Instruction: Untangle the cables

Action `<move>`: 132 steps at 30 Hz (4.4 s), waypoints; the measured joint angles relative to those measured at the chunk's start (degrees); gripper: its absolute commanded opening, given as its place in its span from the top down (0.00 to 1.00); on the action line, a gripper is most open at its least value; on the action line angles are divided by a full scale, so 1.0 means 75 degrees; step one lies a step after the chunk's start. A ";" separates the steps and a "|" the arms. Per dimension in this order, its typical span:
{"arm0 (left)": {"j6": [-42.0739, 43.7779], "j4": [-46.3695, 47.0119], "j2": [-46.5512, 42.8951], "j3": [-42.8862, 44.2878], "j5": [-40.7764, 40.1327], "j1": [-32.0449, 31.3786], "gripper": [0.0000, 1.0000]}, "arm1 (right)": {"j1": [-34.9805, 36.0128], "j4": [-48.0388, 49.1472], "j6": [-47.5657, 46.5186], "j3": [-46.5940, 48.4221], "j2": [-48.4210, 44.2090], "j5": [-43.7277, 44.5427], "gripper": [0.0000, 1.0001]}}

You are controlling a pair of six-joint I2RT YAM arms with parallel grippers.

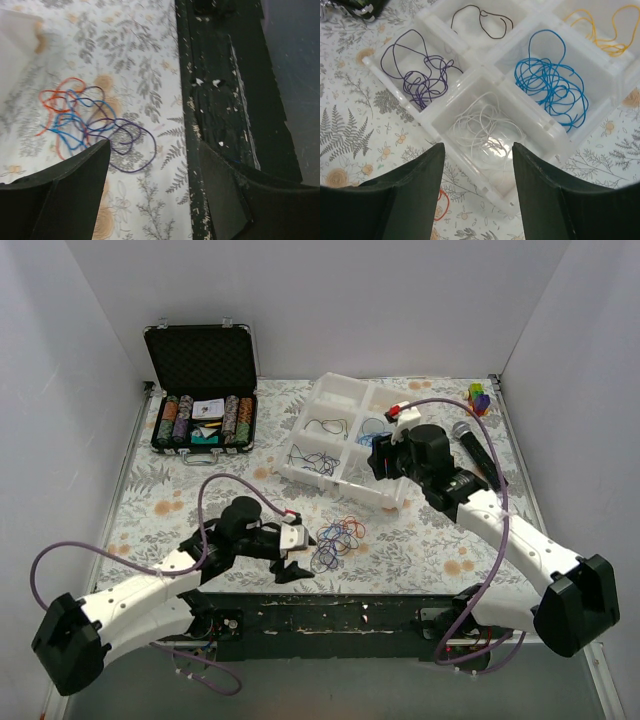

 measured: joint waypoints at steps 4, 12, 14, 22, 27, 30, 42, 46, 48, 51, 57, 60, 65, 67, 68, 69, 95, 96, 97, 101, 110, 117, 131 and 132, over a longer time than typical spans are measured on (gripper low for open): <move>0.0437 0.0178 0.0761 -0.0323 -0.0254 -0.0743 0.35 | 0.0009 -0.0268 0.0335 -0.0589 -0.0595 0.0099 0.35; 0.0810 0.1547 0.2066 -0.0743 -0.1262 -0.1142 0.46 | 0.0038 -0.0015 0.0810 -0.1323 -0.1317 -0.0187 0.38; 0.0807 0.1923 0.2465 -0.0711 -0.1445 -0.1145 0.46 | 0.0047 0.0041 0.0866 -0.1457 -0.1256 -0.0315 0.38; 0.0828 0.2492 0.4019 -0.0117 -0.1670 -0.1285 0.62 | 0.0122 0.0548 0.0930 -0.1880 -0.1157 -0.0982 0.38; 0.0877 0.2544 0.4132 -0.0055 -0.1784 -0.1300 1.00 | 0.0280 0.0799 0.0930 -0.2229 -0.1180 -0.1469 0.38; 0.0944 0.2439 0.4115 0.0017 -0.1926 -0.1306 1.00 | 0.0458 0.0863 0.0927 -0.2407 -0.1148 -0.1626 0.38; 0.1886 -0.0571 0.1757 0.2713 -0.1571 -0.1306 1.00 | 0.0831 0.1527 0.1029 -0.2448 -0.0507 -0.1958 0.37; 0.2192 -0.1116 0.0935 0.3485 -0.1603 -0.1309 1.00 | 0.1043 0.1705 0.1163 -0.2448 -0.0178 -0.1990 0.37; 0.2361 -0.1151 0.0580 0.3675 -0.1807 -0.1306 1.00 | 0.1139 0.1818 0.1215 -0.2448 -0.0087 -0.1990 0.37; 0.2646 -0.0994 0.0125 0.3722 -0.2264 -0.1306 1.00 | 0.1279 0.2031 0.1323 -0.2448 0.0099 -0.1985 0.37; 0.3366 -0.0146 -0.0192 0.4130 -0.3153 -0.1309 1.00 | 0.1705 0.2413 0.1515 -0.2588 0.0603 -0.1877 0.37; 0.3756 0.0455 -0.0195 0.4351 -0.3450 -0.1309 1.00 | 0.1909 0.2556 0.1588 -0.2637 0.0941 -0.1816 0.39; 0.4150 0.1003 -0.0134 0.4622 -0.3654 -0.1309 1.00 | 0.2197 0.2672 0.1722 -0.2841 0.1055 -0.1635 0.38; 0.4232 0.1084 -0.0152 0.4622 -0.3675 -0.1309 1.00 | 0.2285 0.2812 0.1716 -0.2906 0.0924 -0.1521 0.35; 0.4261 0.1096 -0.0160 0.4622 -0.3681 -0.1309 1.00 | 0.2317 0.2914 0.1696 -0.2996 0.0734 -0.1480 0.34; 0.4287 0.1096 -0.0169 0.4622 -0.3689 -0.1309 1.00 | 0.2331 0.3054 0.1679 -0.3101 0.0498 -0.1469 0.34; 0.4701 0.0976 0.0370 0.5132 -0.3424 -0.1309 1.00 | 0.2763 0.6671 0.1964 -0.3579 0.0766 -0.1865 0.80; 0.4820 0.0985 0.0402 0.5196 -0.3424 -0.1309 1.00 | 0.2801 0.6755 0.2005 -0.3698 0.0804 -0.1845 0.82; 0.4975 0.1029 0.0428 0.5251 -0.3424 -0.1309 1.00 | 0.2841 0.6811 0.2046 -0.3841 0.0833 -0.1821 0.83; 0.5657 0.1174 0.0460 0.5342 -0.3392 -0.1309 1.00 | 0.2967 0.6811 0.2194 -0.4360 0.0973 -0.1647 0.93; 0.7227 0.1731 0.0568 0.5473 -0.3337 -0.1309 1.00 | 0.3051 0.6694 0.2361 -0.4599 0.1221 -0.1107 0.99; 0.7289 0.2439 0.1233 0.5980 -0.4004 -0.1309 1.00 | 0.3168 0.6403 0.2375 -0.4878 0.0863 -0.0673 0.99; 0.3687 0.2943 0.2442 0.4803 -0.5587 -0.0230 1.00 | 0.3179 0.5324 0.2294 -0.5450 -0.2480 0.0070 0.99; 0.3433 0.2990 0.2623 0.4803 -0.5651 0.0015 1.00 | 0.3179 0.5211 0.2296 -0.5508 -0.2678 0.0131 0.99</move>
